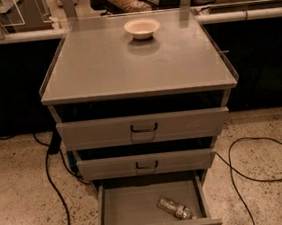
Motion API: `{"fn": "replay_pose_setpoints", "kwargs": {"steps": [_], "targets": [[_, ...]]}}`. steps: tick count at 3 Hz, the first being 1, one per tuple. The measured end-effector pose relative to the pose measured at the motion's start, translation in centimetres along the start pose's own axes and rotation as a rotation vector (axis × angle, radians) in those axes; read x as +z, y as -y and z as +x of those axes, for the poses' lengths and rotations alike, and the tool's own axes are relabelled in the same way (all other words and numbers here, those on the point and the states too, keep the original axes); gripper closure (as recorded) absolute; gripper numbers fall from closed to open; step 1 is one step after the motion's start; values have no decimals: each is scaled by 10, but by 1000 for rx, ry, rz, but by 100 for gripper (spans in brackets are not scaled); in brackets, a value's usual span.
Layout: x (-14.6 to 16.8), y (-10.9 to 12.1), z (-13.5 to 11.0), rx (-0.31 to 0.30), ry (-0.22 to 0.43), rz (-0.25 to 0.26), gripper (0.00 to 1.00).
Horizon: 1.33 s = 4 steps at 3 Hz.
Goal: Pick water bottle from bottom drawer and place on counter
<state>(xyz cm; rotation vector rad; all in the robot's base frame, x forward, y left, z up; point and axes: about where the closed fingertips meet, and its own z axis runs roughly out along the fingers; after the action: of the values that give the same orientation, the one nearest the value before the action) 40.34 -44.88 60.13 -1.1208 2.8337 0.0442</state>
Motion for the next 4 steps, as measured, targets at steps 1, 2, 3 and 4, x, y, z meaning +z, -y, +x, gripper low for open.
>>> {"fn": "replay_pose_setpoints", "kwargs": {"steps": [1, 2, 3, 4], "targets": [[73, 1, 9, 15, 21, -46, 0], [125, 4, 5, 36, -11, -155, 0], [166, -2, 5, 74, -34, -309, 0], [184, -15, 1, 100, -24, -393, 0]]}}
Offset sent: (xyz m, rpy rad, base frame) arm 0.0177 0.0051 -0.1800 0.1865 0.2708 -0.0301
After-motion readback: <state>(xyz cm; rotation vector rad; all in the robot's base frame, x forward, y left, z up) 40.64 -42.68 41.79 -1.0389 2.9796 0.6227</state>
